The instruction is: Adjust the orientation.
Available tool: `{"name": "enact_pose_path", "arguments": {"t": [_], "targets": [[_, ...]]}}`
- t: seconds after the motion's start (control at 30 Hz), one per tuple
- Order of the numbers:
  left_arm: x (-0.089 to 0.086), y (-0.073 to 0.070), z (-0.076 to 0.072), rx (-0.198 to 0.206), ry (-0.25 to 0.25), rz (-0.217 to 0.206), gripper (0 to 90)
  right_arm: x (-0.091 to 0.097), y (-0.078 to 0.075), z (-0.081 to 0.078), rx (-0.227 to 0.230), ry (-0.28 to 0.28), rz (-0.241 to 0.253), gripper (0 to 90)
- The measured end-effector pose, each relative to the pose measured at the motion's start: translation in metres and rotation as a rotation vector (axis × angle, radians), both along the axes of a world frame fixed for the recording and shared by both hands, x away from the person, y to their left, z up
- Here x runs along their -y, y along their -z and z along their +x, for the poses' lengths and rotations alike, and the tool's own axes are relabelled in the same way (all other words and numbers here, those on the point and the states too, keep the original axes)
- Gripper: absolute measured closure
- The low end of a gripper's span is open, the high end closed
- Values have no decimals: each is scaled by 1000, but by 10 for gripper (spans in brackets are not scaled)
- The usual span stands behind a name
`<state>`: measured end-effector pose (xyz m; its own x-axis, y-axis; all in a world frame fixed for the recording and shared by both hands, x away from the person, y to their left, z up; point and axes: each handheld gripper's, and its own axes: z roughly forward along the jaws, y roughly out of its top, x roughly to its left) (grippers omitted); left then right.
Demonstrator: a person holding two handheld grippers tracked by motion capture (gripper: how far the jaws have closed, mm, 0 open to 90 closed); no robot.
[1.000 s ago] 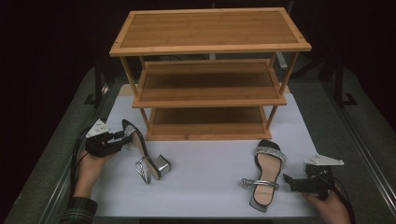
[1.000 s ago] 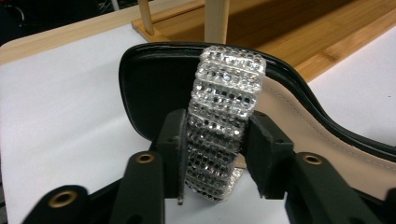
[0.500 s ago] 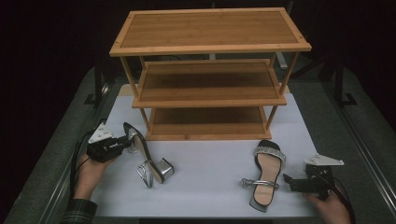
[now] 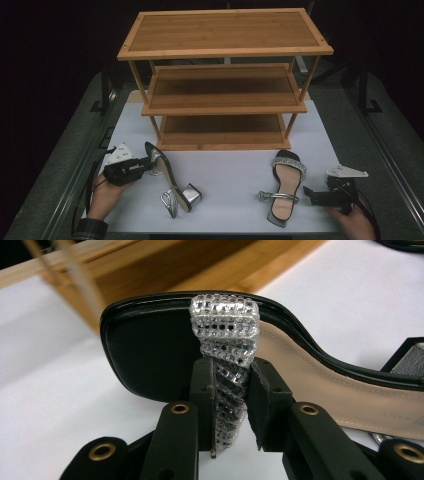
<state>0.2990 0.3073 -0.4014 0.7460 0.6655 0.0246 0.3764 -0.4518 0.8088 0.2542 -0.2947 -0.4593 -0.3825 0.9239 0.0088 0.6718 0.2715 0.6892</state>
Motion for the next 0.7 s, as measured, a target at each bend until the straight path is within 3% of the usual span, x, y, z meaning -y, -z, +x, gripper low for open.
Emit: {"name": "enact_pose_path", "arguments": {"t": [0.3, 0.7], "targets": [[30, -1, -23, -11, 75, 18, 741, 0, 0, 0, 0, 0, 0, 0], [48, -1, -2, -17, 71, 16, 740, 0, 0, 0, 0, 0, 1, 0]]}}
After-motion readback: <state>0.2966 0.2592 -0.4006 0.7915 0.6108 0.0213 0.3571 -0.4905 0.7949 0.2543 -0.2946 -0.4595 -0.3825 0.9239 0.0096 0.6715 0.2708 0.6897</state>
